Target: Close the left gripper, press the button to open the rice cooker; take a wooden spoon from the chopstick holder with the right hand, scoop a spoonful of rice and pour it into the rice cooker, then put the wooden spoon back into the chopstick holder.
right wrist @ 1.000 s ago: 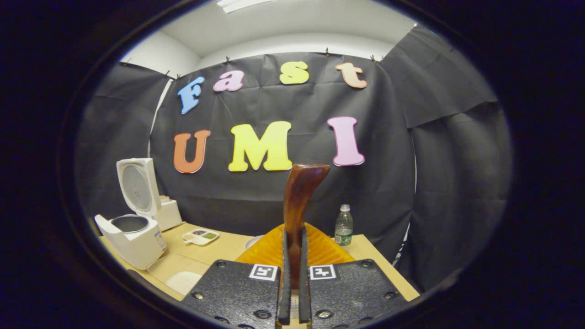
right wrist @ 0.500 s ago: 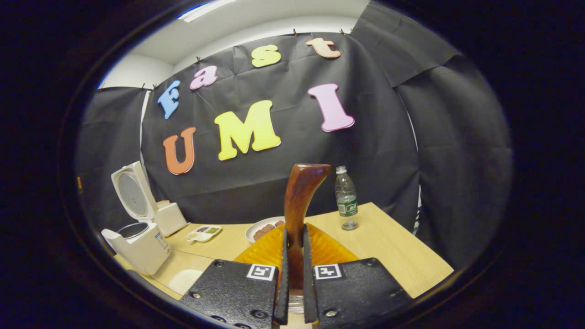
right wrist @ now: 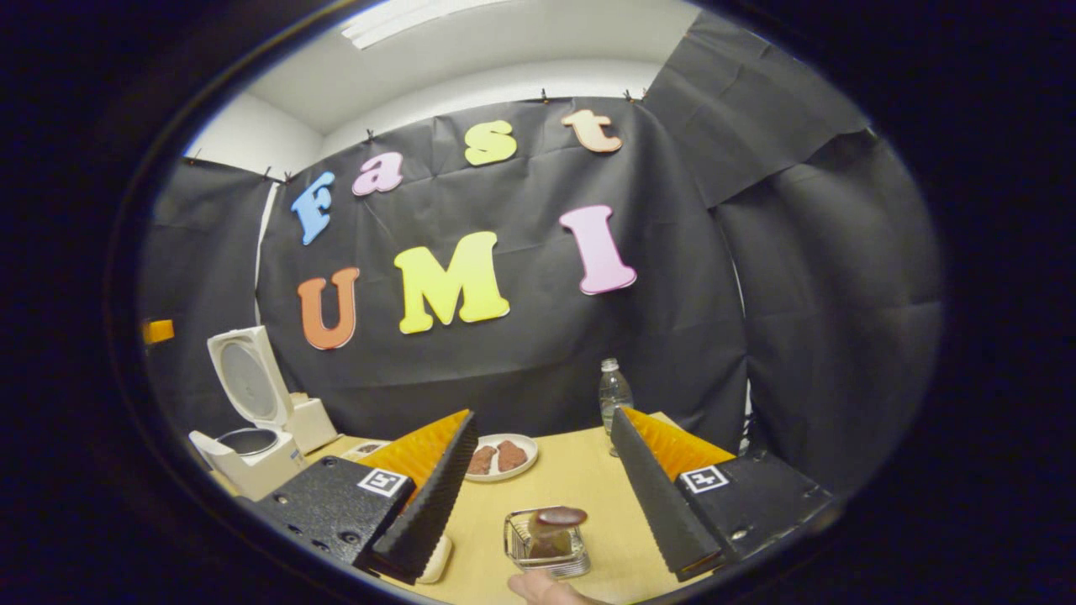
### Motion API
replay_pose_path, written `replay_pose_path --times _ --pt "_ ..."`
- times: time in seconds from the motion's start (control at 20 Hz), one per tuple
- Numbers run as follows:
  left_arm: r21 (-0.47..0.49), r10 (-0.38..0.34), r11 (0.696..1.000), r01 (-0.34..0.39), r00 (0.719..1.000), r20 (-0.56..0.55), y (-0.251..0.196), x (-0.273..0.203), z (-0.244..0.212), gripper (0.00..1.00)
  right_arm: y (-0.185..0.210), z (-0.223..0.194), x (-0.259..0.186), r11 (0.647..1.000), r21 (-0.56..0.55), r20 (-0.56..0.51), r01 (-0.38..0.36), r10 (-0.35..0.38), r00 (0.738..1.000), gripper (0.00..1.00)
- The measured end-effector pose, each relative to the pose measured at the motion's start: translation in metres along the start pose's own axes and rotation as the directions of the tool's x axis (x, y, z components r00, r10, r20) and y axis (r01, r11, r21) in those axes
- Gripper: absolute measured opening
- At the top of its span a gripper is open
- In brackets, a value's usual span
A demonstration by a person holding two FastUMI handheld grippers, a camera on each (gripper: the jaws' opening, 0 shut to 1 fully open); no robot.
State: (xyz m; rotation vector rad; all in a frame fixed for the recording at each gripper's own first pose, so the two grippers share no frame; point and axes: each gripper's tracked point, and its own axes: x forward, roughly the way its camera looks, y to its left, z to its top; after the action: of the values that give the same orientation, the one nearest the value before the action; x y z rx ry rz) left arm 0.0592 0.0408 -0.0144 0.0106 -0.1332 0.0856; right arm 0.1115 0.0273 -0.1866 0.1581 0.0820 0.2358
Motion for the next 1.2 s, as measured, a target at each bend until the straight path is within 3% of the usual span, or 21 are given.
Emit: replay_pose_path --times 0.2,0.65,0.95,1.2 --pt "-0.032 -0.014 0.999 0.014 1.000 -0.013 0.014 0.032 0.010 0.95 0.011 0.013 -0.028 0.999 -0.010 -0.019 0.051 -0.051 0.999 1.00" --pt "-0.072 -0.029 0.997 0.028 0.999 -0.014 0.034 0.131 0.037 0.96 0.054 0.036 -0.074 0.998 -0.063 -0.020 0.000 -0.002 1.000 1.00" --pt "-0.141 -0.016 0.990 0.005 0.997 -0.075 0.049 0.215 0.018 0.94 0.062 0.054 -0.118 0.997 -0.079 -0.003 0.023 -0.023 1.000 1.00" --pt "-0.080 0.017 0.996 -0.032 0.983 -0.183 0.055 0.247 -0.017 0.94 0.072 0.087 -0.163 0.991 -0.129 0.084 0.029 -0.019 0.996 0.98"
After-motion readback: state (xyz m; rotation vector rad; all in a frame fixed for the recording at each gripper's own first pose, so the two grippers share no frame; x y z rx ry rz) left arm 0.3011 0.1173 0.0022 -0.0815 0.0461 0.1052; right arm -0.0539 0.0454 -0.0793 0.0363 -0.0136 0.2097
